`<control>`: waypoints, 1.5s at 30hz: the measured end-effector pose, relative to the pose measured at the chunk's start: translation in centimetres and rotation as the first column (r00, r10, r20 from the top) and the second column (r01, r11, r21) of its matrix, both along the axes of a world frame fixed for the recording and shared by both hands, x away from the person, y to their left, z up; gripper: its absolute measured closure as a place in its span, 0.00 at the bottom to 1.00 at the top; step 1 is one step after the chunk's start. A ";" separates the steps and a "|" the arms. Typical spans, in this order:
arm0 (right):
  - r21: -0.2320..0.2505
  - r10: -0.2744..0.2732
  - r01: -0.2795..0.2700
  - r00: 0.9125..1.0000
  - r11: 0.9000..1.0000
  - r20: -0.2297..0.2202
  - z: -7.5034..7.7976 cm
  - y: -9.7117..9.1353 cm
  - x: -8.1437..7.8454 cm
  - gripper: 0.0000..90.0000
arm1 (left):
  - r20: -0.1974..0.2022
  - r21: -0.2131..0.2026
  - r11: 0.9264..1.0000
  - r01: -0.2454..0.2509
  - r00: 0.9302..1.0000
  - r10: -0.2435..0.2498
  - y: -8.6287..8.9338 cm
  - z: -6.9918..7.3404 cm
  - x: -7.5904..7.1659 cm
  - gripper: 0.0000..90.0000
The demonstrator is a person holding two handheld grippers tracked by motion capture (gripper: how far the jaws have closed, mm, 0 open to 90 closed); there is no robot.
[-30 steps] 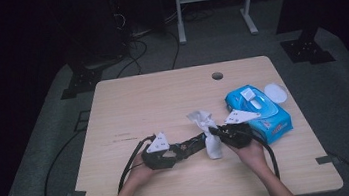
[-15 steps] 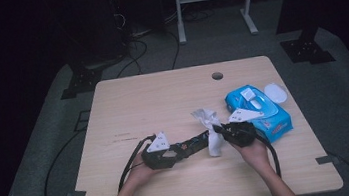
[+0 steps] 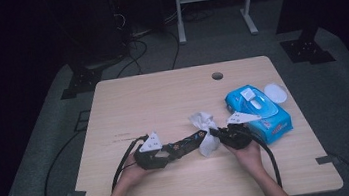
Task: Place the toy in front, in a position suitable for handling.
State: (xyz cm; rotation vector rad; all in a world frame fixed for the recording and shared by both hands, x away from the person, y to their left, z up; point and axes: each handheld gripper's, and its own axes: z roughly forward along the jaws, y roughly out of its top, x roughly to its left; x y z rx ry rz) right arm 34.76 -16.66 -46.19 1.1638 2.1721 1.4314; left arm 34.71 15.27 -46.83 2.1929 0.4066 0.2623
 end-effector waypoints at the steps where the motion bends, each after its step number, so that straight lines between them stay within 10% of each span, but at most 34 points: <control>1: 0.007 -0.003 0.003 1.000 1.000 -0.002 -0.1 0.1 0.1 0.94 | -0.002 -0.001 1.000 -0.003 1.000 0.003 0.1 0.0 0.0 0.65; 6: -0.076 -0.011 0.004 0.996 0.997 -0.092 -1.9 0.3 0.5 0.94 | -0.002 -0.005 1.000 -0.003 1.000 0.003 0.2 -0.1 -0.1 0.65; 14: -0.033 0.006 -0.006 1.000 0.999 -0.011 0.1 0.3 -0.1 0.94 | -0.005 -0.012 1.000 0.000 1.000 0.000 0.3 -0.1 0.0 0.65; 22: -0.071 -0.004 -0.003 0.995 0.997 -0.098 -1.8 0.2 0.5 0.94 | -0.007 -0.012 1.000 0.001 1.000 -0.001 0.3 -0.1 0.0 0.65; 34: 0.018 0.039 -0.039 0.999 0.999 0.001 1.0 0.4 -0.2 0.94 | -0.005 -0.015 1.000 -0.002 1.000 0.002 0.3 -0.2 0.0 0.65; 45: -0.060 -0.003 -0.003 0.996 0.998 -0.094 -1.3 0.2 0.7 0.94 | -0.006 -0.018 1.000 0.000 1.000 0.000 0.4 -0.2 0.0 0.65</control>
